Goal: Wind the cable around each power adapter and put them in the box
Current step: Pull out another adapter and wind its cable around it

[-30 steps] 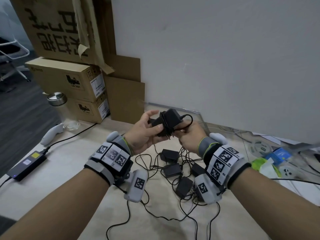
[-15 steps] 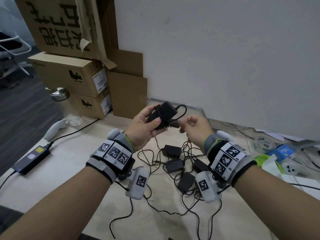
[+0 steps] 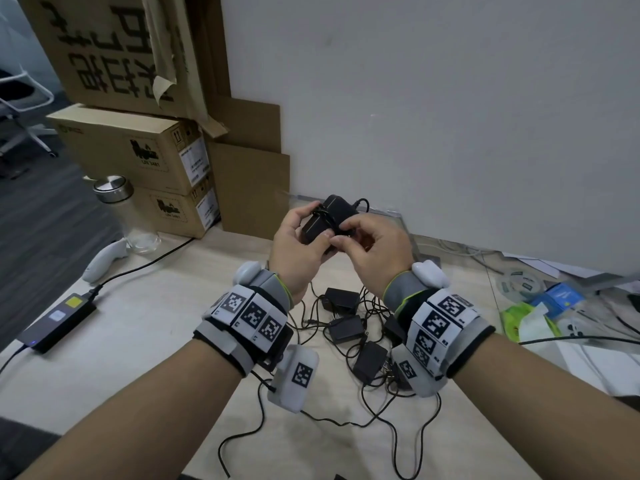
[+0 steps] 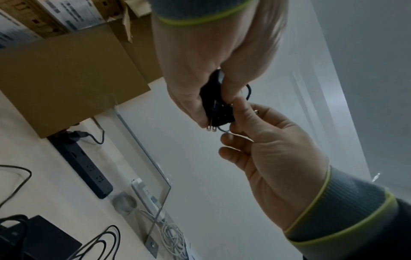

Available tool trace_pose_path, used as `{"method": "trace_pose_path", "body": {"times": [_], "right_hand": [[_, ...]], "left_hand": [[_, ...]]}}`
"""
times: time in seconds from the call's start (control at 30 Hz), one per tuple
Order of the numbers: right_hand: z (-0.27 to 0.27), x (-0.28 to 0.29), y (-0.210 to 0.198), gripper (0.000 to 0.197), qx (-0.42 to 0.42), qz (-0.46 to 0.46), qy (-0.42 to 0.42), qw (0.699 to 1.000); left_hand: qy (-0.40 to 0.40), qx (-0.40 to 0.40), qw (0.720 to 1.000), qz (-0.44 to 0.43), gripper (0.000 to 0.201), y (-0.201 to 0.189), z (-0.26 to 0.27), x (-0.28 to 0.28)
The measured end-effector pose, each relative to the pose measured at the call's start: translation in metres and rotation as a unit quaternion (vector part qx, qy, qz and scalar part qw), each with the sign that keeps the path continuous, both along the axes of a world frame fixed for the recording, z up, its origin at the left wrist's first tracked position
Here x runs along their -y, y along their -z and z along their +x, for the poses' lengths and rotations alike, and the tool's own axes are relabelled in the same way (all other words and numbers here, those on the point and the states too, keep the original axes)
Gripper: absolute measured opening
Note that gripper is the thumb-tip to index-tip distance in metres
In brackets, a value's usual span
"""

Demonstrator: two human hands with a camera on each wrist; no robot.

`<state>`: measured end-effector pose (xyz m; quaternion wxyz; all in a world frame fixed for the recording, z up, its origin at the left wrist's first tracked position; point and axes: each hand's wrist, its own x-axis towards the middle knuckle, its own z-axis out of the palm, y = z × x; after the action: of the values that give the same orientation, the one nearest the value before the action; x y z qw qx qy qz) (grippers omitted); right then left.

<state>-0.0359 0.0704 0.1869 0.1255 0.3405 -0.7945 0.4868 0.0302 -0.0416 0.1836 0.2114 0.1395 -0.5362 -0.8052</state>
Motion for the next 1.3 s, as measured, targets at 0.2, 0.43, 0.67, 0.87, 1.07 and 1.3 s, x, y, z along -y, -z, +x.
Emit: {"method": "trace_pose_path", "body": {"times": [0.2,0.43,0.67,0.87,1.07,1.3], "right_hand": [[0.001,0.000,0.004,0.007,-0.075,0.022,0.031,0.996],[-0.001,0.001,-0.007,0.013,-0.053,0.100,0.097,0.989],[-0.009,0.005,-0.015,0.027,-0.017,0.261,0.121,0.958],[-0.010,0.006,-0.014,0.031,0.009,0.293,0.106,0.950],[-0.006,0.016,0.006,0.015,0.197,-0.017,0.045,0.979],[-0.008,0.024,0.006,0.029,0.281,-0.075,0.001,0.957]], "left_hand": [[-0.011,0.019,1.000,-0.022,0.040,0.000,-0.002,-0.005],[-0.039,0.050,0.993,-0.099,0.042,0.002,-0.004,-0.012],[-0.092,0.112,0.976,-0.159,0.048,0.006,-0.012,-0.020],[-0.105,0.133,0.964,-0.205,0.050,0.011,-0.016,-0.021],[-0.121,0.128,0.969,-0.171,0.051,0.016,-0.016,-0.012],[-0.133,0.102,0.974,-0.151,0.040,0.020,-0.015,-0.003]]}}
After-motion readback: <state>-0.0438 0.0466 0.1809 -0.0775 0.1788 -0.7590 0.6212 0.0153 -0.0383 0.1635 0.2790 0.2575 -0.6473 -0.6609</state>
